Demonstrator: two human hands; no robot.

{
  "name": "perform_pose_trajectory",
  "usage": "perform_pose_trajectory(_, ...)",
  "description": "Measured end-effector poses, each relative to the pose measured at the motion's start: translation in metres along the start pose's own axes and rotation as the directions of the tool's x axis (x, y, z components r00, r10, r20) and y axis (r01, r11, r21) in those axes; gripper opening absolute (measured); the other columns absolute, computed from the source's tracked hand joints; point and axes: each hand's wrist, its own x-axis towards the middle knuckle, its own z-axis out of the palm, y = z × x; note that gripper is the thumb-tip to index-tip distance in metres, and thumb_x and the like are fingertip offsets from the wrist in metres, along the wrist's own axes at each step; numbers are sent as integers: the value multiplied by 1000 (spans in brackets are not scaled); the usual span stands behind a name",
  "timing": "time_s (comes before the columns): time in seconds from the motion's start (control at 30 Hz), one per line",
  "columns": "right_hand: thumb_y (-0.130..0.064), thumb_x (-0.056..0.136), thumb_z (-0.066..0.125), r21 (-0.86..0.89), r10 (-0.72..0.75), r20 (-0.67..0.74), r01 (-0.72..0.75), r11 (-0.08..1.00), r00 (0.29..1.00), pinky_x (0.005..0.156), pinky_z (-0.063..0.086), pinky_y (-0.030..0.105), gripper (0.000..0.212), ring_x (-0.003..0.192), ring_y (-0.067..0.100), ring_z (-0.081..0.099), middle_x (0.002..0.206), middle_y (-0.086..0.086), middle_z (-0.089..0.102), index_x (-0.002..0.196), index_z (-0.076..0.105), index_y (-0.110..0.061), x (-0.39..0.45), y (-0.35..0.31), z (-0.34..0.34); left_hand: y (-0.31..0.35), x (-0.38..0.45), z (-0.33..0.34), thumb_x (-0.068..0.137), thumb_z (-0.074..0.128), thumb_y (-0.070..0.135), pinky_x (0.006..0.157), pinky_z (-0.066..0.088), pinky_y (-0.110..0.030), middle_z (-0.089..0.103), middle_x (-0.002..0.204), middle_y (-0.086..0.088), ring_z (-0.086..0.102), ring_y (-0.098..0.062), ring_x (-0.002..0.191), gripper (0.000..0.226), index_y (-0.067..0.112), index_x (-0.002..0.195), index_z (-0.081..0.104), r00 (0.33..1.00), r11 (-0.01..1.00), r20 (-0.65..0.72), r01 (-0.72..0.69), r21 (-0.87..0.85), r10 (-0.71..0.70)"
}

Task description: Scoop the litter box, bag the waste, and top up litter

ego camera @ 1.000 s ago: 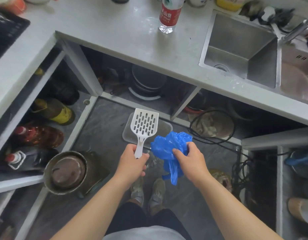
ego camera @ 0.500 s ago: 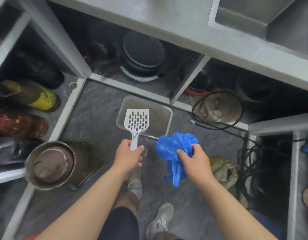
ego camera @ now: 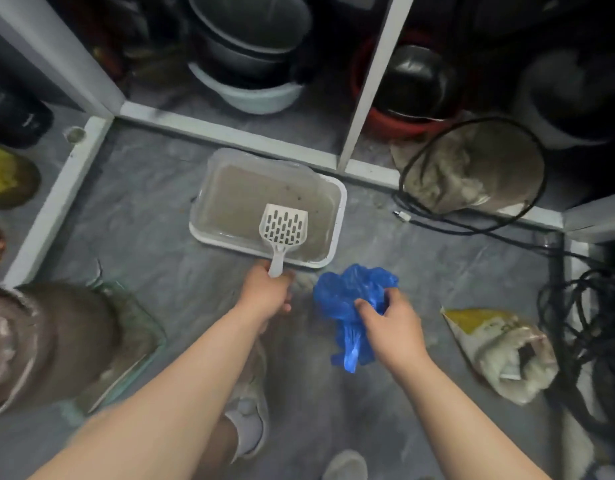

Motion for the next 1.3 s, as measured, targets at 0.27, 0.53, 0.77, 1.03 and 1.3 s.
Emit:
perform_pose_trajectory(0.27,-26,94,61,50,-47,-8,48,998,999,57,38,17,15,75,6,58,84,-13,56,104,53,-20,91,81,67,-70,99,67,87,68,20,58,51,-39,62,61,-10,55,-22,49,16,15,76,57,994,993,-4,-109,38,109)
perform_pose_trajectory(0.53,-29,93,64,55,-129,-97,134,989,987,60,39,21,18,73,7,57,92,-2,62,102,55,-16,140,129,85,-107,149,112,80,72,23,51,45,-31,56,53,-10,52,-20,43,19,8,80,60,995,995,5,-95,5,95)
perform_pose_trajectory(0.77,-32,91,66,95,-153,-130,166,982,980,70,41,26,23,82,17,61,94,-2,64,103,58,-14,142,138,75,-109,154,117,94,63,11,46,39,-23,52,58,-14,47,-17,34,18,6,78,55,998,999,56,-15,-29,16)
perform_pose_trajectory(1.03,-40,89,69,158,-138,-132,158,975,982,69,43,26,29,81,13,62,93,-3,64,102,59,-16,151,134,63,-102,151,113,94,63,32,53,55,-33,62,77,-14,59,-23,54,24,8,96,60,998,999,46,43,13,-44)
perform_pose_trajectory(1.3,-57,84,70,337,-145,-132,182,924,981,69,45,25,41,84,11,65,91,-9,67,98,61,-20,153,111,51,-47,103,88,84,67,49,75,48,-31,69,97,-5,64,-26,92,38,14,98,63,897,774,-39,-356,523,440)
